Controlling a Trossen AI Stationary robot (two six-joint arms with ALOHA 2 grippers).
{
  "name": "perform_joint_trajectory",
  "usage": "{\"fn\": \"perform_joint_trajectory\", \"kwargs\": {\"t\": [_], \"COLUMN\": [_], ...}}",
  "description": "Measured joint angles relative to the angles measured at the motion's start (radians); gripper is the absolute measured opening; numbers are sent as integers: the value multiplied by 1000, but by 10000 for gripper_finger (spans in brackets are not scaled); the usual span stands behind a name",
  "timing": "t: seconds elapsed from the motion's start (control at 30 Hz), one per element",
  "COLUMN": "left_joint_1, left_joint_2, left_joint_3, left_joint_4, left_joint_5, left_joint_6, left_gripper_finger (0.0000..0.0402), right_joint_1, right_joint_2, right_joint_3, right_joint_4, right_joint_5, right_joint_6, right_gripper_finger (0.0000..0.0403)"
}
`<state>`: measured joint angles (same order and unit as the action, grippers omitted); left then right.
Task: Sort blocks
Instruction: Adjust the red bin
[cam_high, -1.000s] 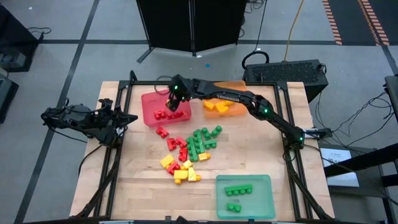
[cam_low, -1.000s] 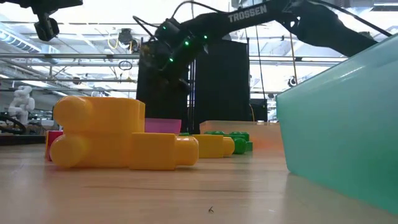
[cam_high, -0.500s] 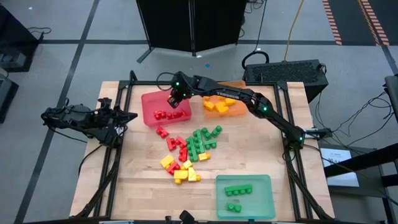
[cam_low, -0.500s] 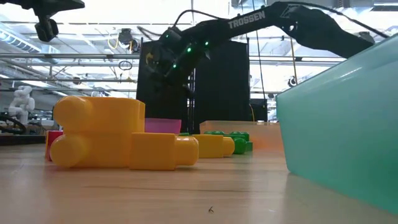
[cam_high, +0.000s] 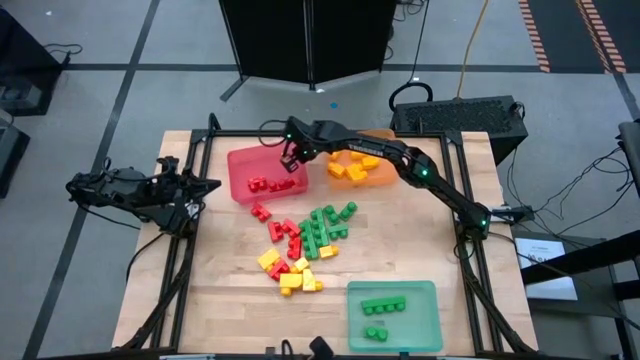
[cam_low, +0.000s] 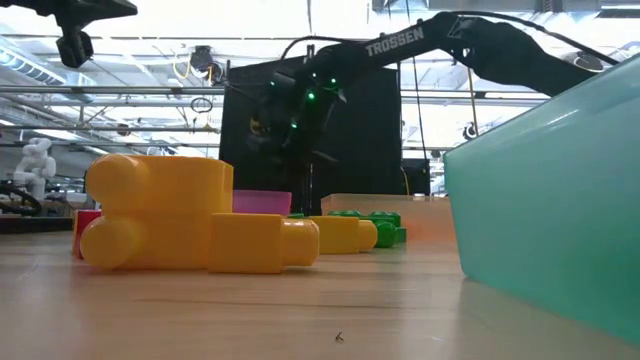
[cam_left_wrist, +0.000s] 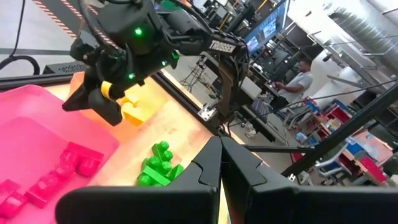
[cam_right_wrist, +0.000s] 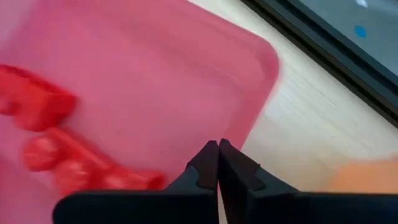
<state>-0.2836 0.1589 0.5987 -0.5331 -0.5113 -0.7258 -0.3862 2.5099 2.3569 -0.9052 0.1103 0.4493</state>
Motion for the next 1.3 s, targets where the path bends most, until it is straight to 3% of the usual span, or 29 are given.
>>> {"fn": "perform_joint_trajectory", "kwargs": {"t": [0.47, 0.77, 0.97, 1.3], "left_joint_1": [0, 0, 0, 0], "left_joint_2": [0, 19, 138, 445], "left_joint_3": [0, -11, -50, -106], "left_joint_4": [0, -32, -286, -259], "left_joint_5": [-3, -13, 2, 36], "left_joint_6": [0, -99, -286, -279], "left_gripper_finger": [11, 11, 11, 3], "right_joint_1": [-15, 40, 74, 102], "right_joint_2": [0, -84, -237, -473], "right_joint_3": [-1, -2, -2, 0], "right_joint_4": [-58, 31, 29, 38], "right_joint_5": [125, 120, 168, 342], "right_joint_6": [107, -70, -109, -194], "right_gripper_finger": [1, 0, 0, 0]}}
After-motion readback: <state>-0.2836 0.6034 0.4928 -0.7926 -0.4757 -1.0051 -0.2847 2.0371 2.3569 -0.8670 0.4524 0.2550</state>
